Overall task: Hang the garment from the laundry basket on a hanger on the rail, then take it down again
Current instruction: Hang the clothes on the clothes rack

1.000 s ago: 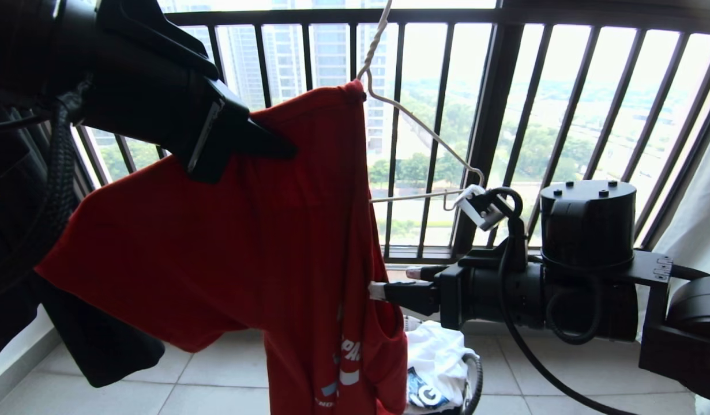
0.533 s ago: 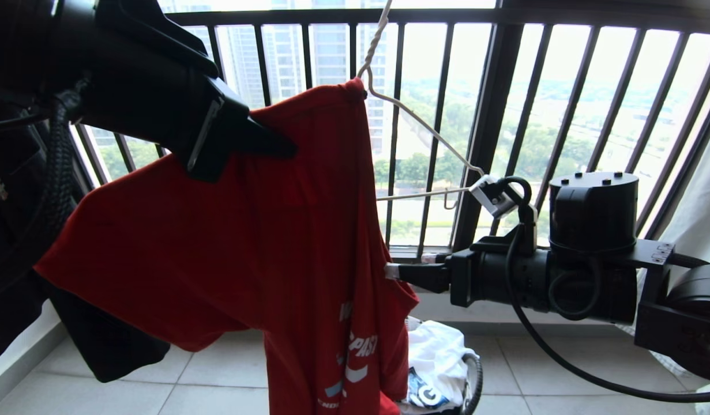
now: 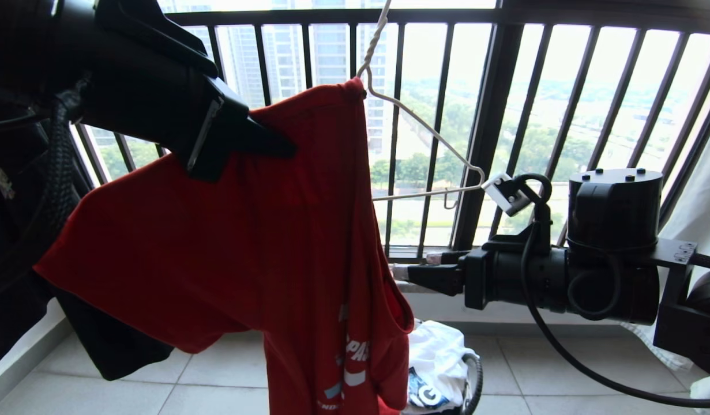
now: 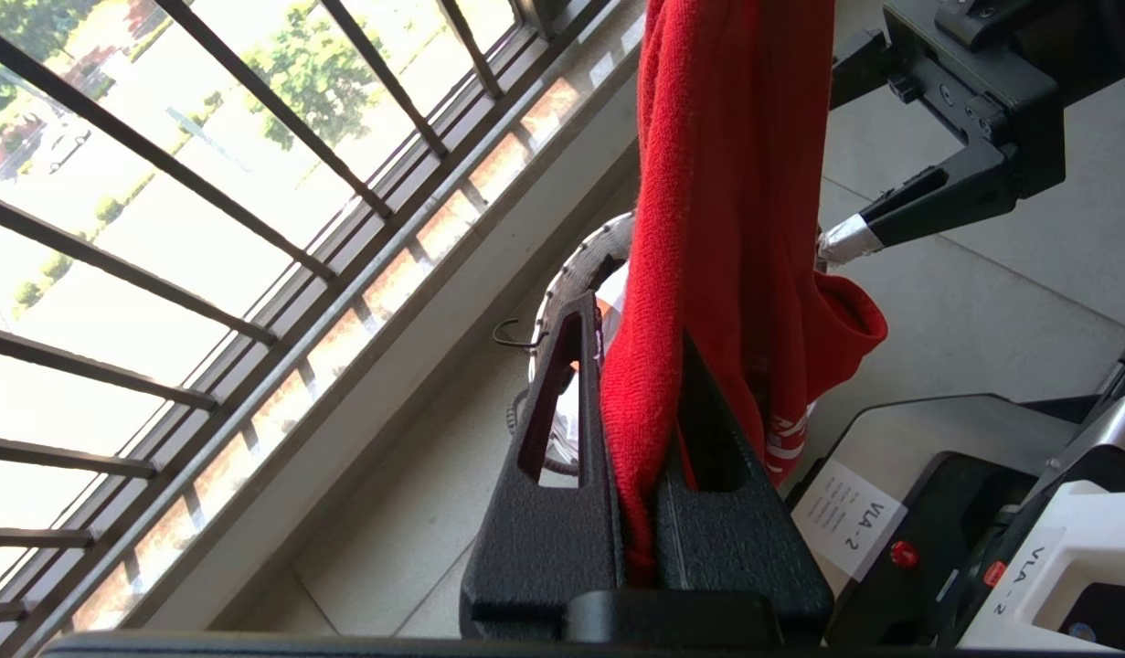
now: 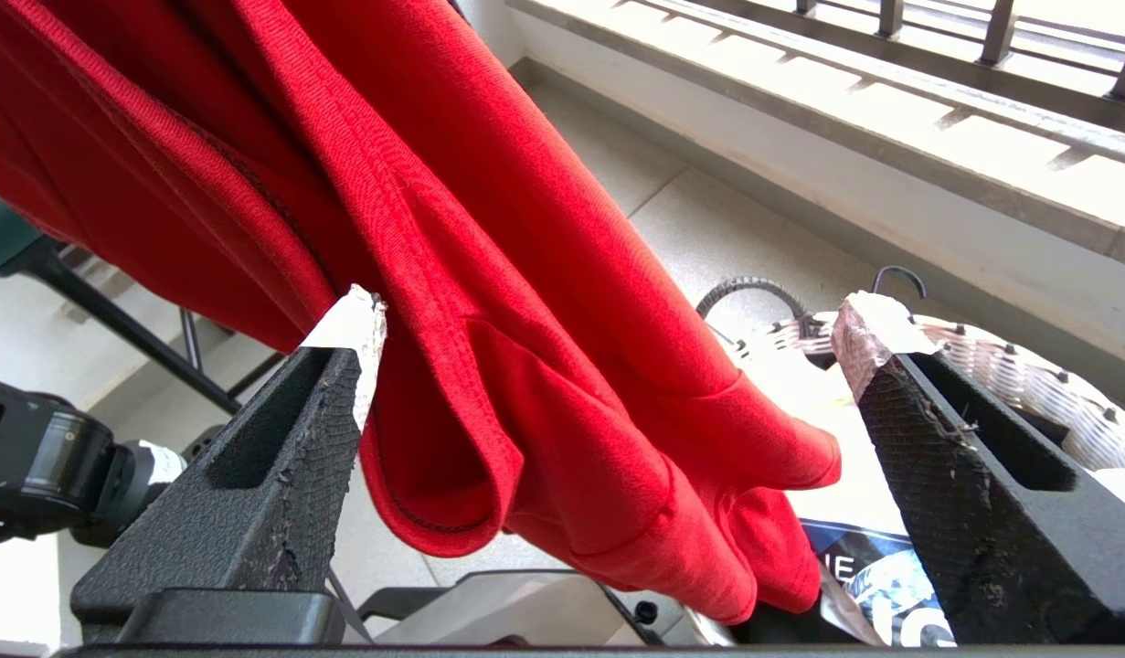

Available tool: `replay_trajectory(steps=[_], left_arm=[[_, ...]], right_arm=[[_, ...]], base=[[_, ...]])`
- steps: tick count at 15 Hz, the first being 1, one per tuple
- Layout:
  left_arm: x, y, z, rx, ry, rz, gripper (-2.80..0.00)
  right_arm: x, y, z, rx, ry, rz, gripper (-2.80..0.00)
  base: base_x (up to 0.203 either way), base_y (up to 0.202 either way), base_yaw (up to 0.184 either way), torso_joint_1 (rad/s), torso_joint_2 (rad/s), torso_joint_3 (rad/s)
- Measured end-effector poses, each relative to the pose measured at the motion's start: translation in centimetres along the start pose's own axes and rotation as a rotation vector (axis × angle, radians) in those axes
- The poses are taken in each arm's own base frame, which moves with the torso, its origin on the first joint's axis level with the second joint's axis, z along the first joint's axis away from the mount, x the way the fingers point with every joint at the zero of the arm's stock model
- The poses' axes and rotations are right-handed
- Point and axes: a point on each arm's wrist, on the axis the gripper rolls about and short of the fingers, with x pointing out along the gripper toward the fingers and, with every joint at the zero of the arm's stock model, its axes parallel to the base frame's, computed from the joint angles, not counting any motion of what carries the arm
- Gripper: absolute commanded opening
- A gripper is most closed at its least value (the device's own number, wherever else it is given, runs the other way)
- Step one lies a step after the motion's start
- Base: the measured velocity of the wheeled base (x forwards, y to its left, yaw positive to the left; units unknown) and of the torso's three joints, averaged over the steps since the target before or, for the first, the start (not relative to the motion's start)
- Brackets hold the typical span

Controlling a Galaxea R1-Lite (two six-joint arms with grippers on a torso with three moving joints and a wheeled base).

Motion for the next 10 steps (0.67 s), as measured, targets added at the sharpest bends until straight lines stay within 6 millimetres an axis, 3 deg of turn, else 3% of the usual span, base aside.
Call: replay_trajectory(steps=[10], left_arm=[[-0.06, 0.02, 0.02, 0.000, -0.002, 0.001, -2.80]], right_arm=[[0.29, -0.24, -0.42, -0.004, 0.022, 0.016, 0.00]], base=[[0.000, 0.000, 0.000, 0.000, 0.00, 0.000]])
